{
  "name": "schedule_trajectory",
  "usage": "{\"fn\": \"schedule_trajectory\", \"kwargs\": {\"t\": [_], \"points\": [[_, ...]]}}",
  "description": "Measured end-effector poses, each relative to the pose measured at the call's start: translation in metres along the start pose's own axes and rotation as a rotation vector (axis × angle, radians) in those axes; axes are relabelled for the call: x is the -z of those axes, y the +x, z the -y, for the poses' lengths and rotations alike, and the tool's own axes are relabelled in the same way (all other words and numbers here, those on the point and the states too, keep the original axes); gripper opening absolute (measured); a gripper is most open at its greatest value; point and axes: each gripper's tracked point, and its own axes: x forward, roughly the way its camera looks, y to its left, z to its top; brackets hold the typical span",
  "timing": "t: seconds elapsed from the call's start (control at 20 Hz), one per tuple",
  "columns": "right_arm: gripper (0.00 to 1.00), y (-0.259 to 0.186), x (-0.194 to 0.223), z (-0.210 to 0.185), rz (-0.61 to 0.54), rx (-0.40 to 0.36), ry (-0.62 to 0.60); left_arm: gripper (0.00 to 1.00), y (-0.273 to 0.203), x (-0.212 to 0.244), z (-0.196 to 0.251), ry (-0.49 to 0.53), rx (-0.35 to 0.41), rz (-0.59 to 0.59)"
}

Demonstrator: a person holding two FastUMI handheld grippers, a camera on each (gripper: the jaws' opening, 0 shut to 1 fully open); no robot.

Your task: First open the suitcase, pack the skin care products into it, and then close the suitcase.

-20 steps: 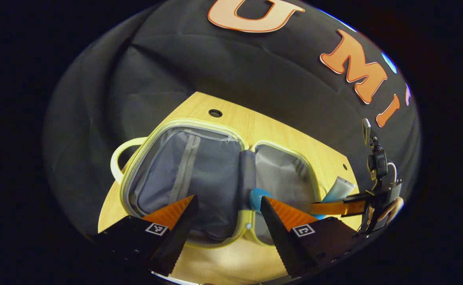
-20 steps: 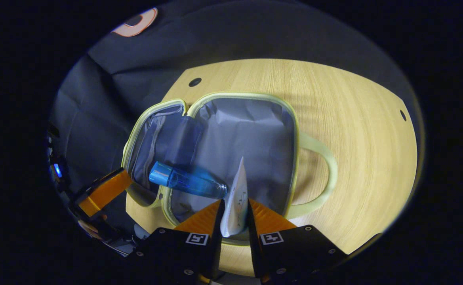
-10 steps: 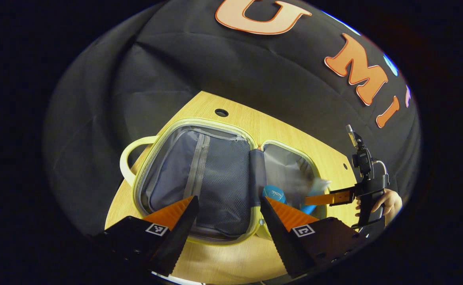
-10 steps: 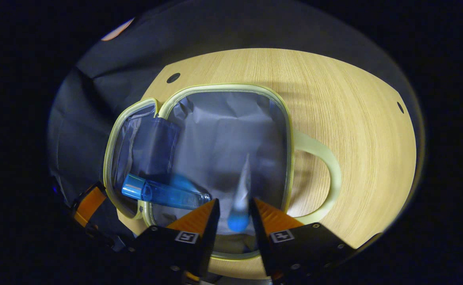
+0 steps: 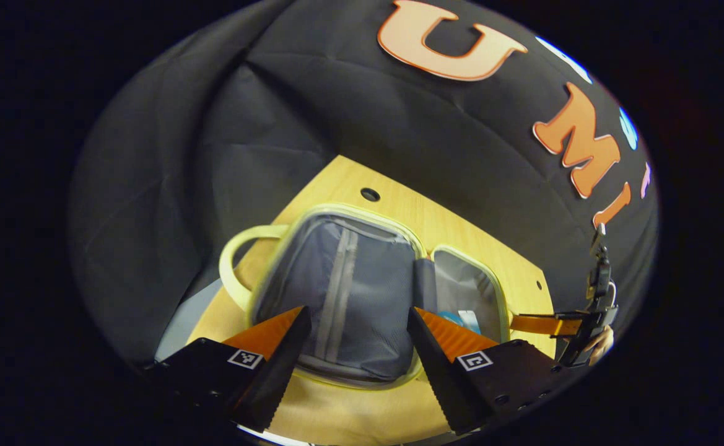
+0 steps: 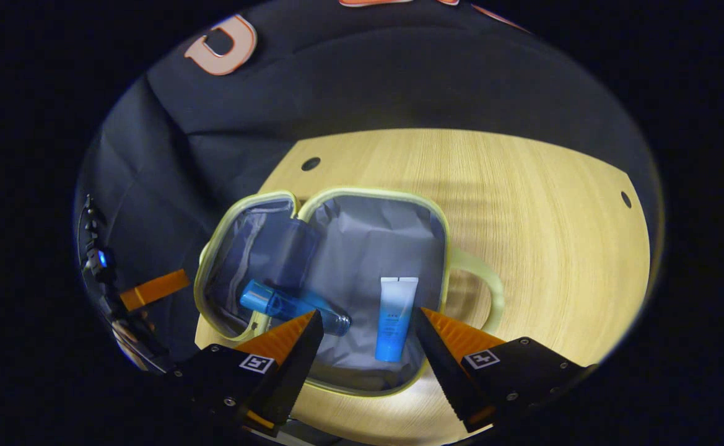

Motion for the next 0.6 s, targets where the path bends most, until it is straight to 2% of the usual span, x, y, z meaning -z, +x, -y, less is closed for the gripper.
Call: {"fn": "schedule_trajectory", "kwargs": {"t": [0.2,0.4,0.6], "points": [[0.96,-0.036,0.004,-0.004,0.056,-0.035,-0.007,0.97,-0.002,-0.023,-0.05,-0.04,0.024,0.039],[0.96,-0.054,0.017,0.012,0.059,-0.011,0.012,0.97,0.013,-0.036,-0.1,-0.204,0.079,0.071],[0.96,-0.06,0.029,0.029,0.038,0.021,0.066,0.97,0.039,-0.037,-0.15,-0.33,0.095,0.104]]}}
